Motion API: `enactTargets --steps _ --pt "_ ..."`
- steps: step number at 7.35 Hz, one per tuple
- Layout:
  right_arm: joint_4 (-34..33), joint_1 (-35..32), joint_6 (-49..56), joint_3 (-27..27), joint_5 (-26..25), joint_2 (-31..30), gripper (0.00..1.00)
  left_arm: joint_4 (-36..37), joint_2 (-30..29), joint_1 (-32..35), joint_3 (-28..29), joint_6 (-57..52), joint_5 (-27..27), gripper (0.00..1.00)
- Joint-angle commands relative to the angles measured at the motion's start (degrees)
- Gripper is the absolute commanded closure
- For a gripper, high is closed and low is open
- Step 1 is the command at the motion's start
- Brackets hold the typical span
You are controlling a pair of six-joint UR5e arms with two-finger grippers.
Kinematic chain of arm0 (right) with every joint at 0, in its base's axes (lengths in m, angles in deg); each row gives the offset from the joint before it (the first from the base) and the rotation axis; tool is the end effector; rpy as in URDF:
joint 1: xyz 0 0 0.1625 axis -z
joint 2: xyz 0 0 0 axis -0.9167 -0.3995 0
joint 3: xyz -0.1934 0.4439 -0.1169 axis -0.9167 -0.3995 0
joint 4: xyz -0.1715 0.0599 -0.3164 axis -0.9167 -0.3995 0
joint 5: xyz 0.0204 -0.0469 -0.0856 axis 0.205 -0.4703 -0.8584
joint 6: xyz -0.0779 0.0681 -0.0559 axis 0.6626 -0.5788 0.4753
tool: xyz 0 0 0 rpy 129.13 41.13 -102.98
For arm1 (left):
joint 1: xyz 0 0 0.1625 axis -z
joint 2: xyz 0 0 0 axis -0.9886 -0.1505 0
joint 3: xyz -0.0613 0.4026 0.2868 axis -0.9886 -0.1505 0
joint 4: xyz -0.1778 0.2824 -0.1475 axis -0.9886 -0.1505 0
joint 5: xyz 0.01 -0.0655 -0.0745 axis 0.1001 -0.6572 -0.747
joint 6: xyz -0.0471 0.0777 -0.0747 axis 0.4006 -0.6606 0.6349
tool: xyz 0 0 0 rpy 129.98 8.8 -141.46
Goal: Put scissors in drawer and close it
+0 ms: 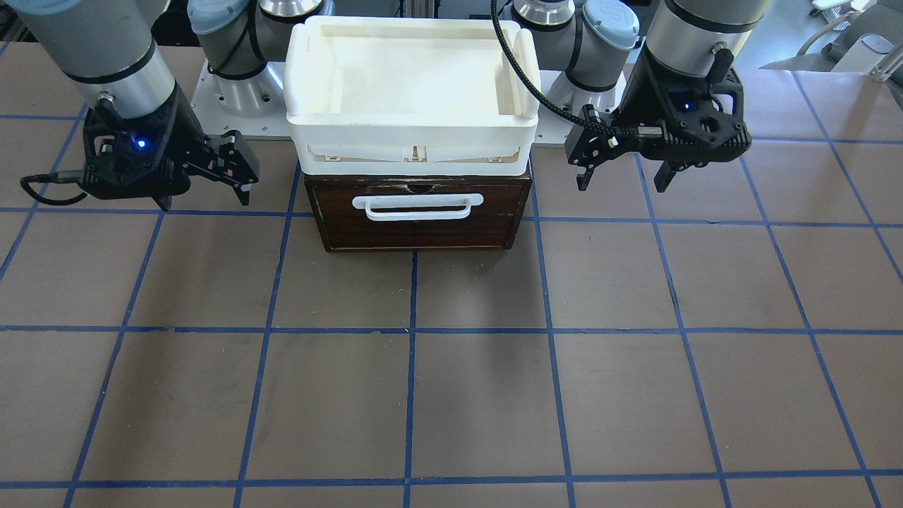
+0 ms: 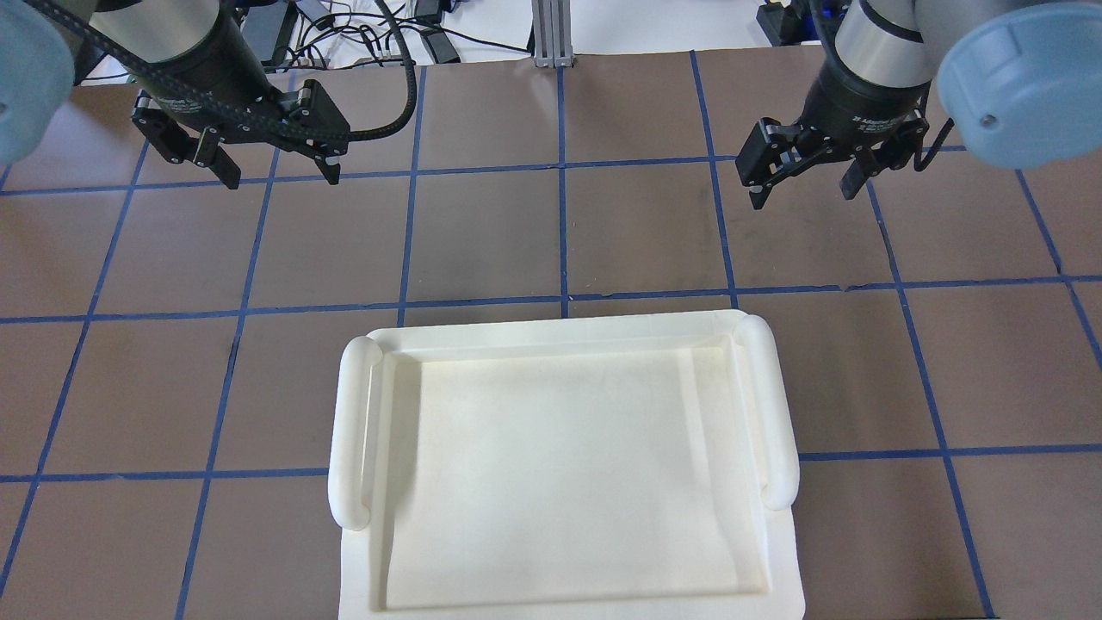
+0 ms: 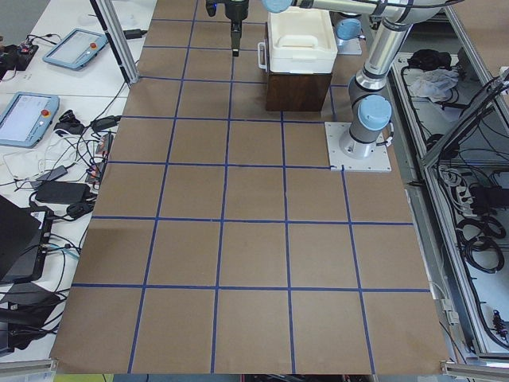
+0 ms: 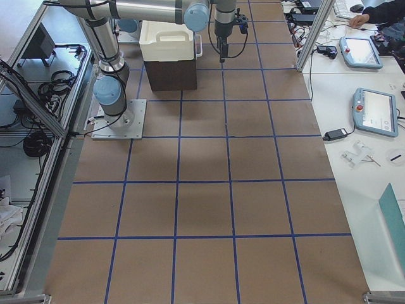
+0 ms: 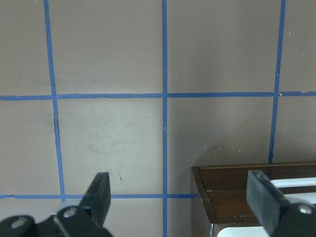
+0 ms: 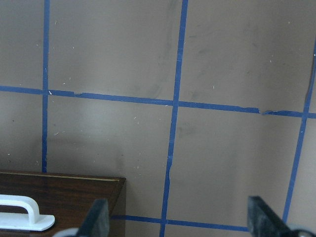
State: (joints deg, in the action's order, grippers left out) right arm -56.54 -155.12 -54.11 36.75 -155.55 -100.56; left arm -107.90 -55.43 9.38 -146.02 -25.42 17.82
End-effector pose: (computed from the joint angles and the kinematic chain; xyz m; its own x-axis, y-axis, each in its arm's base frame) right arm 0.1273 -0.4663 0.5127 -0.9944 -0.0975 -0.0417 -0.0977 0.9952 0.0040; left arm -0.1377 -0.4465 0.5725 -1.0000 -0.0015 -0.0093 -0.0011 0.9992 -0.0407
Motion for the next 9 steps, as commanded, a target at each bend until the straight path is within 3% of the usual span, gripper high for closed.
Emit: enactTargets --steps 1,6,8,9 --pt "-0.73 -0.01 0.26 -0.28 0.20 0.59 0.00 -0.49 0.24 0.07 -0.22 0.00 0.13 0.00" --pt "-3.81 0.16 0.52 -0.28 -0.15 0.59 0.00 -0.67 0.68 0.07 -0.22 0.00 0.13 0.00" --pt "-3.81 0.16 0.52 -0.11 -5.92 0.76 0.00 -0.85 0.95 0.07 -0.31 0.00 0.22 0.00" --pt "-3.38 0.16 0.44 -0.02 -6.30 0.85 0.00 -0.85 1.03 0.07 -0.40 0.00 0.22 0.00"
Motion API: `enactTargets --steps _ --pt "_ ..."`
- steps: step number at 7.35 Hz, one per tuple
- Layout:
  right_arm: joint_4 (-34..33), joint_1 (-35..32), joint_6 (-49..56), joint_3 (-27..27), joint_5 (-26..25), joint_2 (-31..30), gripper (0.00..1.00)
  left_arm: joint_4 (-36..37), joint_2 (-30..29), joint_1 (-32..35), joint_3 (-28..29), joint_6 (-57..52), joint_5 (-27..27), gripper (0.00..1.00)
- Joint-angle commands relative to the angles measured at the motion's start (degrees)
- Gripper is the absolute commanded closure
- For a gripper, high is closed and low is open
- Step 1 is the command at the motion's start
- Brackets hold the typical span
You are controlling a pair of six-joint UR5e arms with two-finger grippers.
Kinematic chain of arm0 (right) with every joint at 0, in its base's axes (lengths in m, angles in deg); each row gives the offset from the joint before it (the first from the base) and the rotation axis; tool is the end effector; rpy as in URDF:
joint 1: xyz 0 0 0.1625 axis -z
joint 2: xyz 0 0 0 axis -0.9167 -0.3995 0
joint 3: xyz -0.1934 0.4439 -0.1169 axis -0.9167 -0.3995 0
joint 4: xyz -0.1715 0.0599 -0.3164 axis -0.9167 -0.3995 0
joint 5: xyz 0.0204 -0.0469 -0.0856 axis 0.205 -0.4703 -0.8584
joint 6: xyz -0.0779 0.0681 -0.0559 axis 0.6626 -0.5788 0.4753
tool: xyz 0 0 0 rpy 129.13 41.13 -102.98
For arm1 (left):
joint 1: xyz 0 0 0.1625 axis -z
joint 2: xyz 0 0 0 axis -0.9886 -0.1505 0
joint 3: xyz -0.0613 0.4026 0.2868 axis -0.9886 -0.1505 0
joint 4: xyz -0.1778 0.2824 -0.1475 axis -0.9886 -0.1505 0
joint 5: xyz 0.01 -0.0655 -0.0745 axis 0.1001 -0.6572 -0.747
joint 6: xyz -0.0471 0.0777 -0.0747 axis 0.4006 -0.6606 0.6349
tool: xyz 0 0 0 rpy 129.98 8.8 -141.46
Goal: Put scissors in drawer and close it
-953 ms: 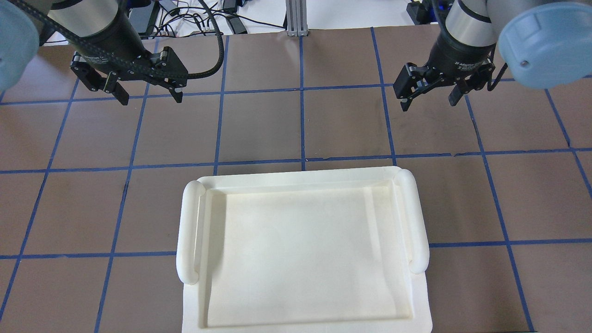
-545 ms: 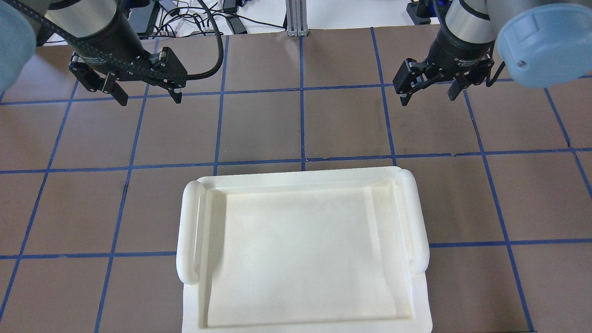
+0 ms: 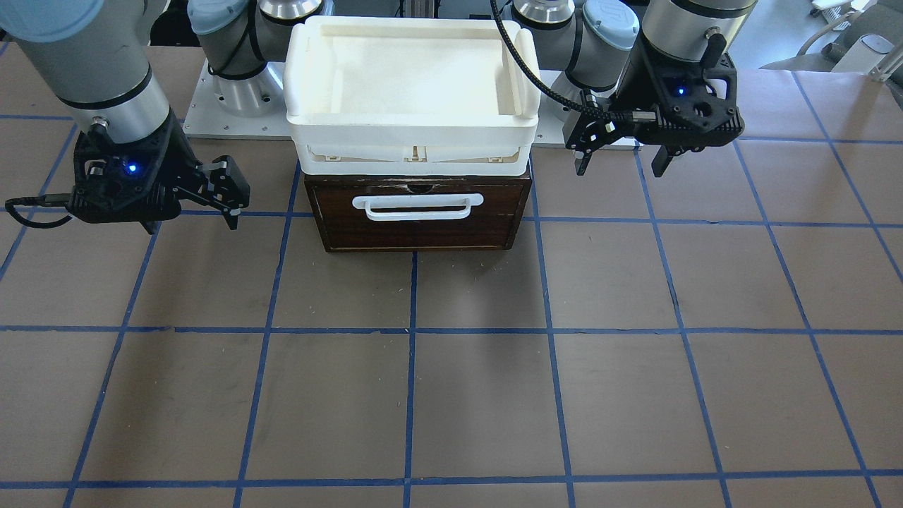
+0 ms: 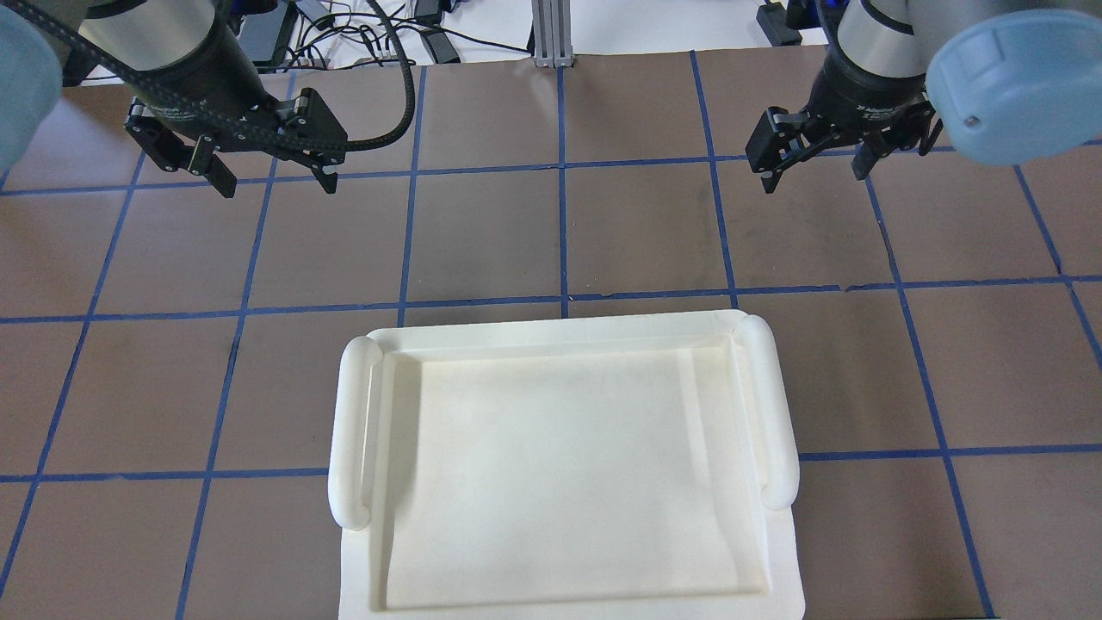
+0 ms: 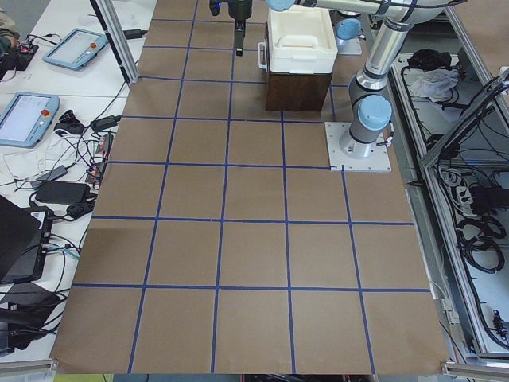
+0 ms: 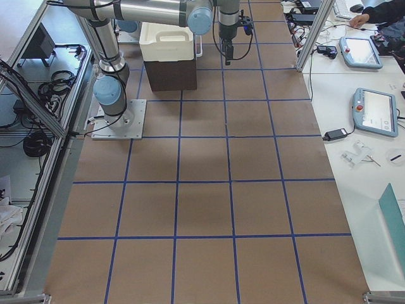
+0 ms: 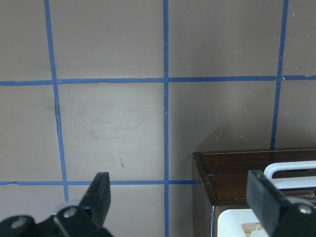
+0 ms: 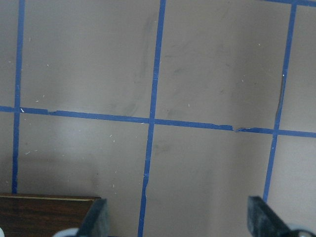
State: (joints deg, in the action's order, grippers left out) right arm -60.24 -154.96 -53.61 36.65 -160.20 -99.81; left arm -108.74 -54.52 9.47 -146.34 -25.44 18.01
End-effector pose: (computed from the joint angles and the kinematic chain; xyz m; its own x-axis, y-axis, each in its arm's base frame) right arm 0.1162 -0.4787 0.5138 -0.9938 -0.1019 0.0455 -0.1036 0.9939 -0.0386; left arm -0.1379 -0.4376 0.5755 -0.9999 0.0003 -0.0127 0.0008 0.9993 -0.0363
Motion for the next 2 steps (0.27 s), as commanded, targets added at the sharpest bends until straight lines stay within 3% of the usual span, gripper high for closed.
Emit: enactTargets --steps 1,2 --pt "0.41 0.01 -0.15 0.09 -1.39 0.10 0.00 0.17 0.21 -0.02 -0.24 0.02 -0.06 0.00" --pt "0.41 0.01 -0.68 0.26 -1.13 0.27 0.00 0.08 0.30 -0.02 -0.33 0.02 -0.06 0.00"
